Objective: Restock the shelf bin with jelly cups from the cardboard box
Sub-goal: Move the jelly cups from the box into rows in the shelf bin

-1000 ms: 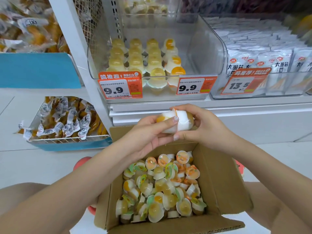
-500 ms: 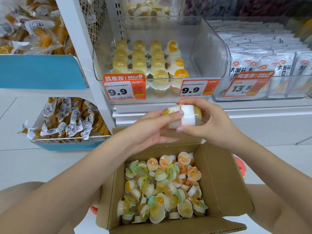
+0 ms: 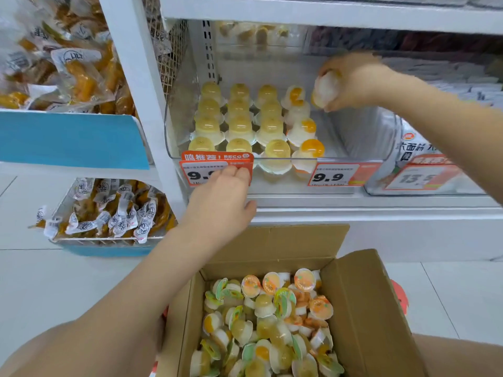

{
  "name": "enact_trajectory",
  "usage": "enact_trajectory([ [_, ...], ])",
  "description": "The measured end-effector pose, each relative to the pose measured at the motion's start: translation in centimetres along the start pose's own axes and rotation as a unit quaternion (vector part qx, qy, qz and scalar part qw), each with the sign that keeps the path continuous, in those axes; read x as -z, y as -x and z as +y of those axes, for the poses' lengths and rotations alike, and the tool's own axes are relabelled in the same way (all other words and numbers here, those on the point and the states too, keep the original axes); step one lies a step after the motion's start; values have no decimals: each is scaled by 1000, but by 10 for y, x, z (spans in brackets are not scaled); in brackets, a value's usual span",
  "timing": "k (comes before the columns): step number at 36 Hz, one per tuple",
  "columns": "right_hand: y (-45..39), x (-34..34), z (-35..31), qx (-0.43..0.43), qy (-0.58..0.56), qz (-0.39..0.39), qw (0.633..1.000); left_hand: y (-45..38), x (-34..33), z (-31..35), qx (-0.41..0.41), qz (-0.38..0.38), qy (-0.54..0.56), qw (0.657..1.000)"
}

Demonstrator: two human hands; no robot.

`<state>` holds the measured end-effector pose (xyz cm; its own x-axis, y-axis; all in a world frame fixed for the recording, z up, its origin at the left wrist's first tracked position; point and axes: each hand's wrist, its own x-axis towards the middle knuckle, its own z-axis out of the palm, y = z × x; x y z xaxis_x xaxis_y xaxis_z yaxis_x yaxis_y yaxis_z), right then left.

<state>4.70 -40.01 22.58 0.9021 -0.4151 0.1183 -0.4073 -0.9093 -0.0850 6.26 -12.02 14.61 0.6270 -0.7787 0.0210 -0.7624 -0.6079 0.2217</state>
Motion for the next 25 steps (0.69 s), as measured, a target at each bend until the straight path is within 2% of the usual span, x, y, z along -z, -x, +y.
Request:
enact_trajectory([
  [3, -35, -11, 9, -10, 46, -66, 997, -2, -2, 2, 5, 13, -2, 1000],
  [9, -71, -31, 28, -49, 60, -115, 990, -6, -3, -9, -16, 1, 22, 1000],
  [14, -81, -38, 35, -50, 67, -106, 991, -8, 7, -17, -21, -22, 43, 999],
  [22, -84, -52, 33, -62, 43, -132, 988, -9, 7, -19, -26, -16, 41, 999],
  [25, -86, -55, 35, -53, 35, -117, 991, -9, 7, -18, -22, -13, 39, 999],
])
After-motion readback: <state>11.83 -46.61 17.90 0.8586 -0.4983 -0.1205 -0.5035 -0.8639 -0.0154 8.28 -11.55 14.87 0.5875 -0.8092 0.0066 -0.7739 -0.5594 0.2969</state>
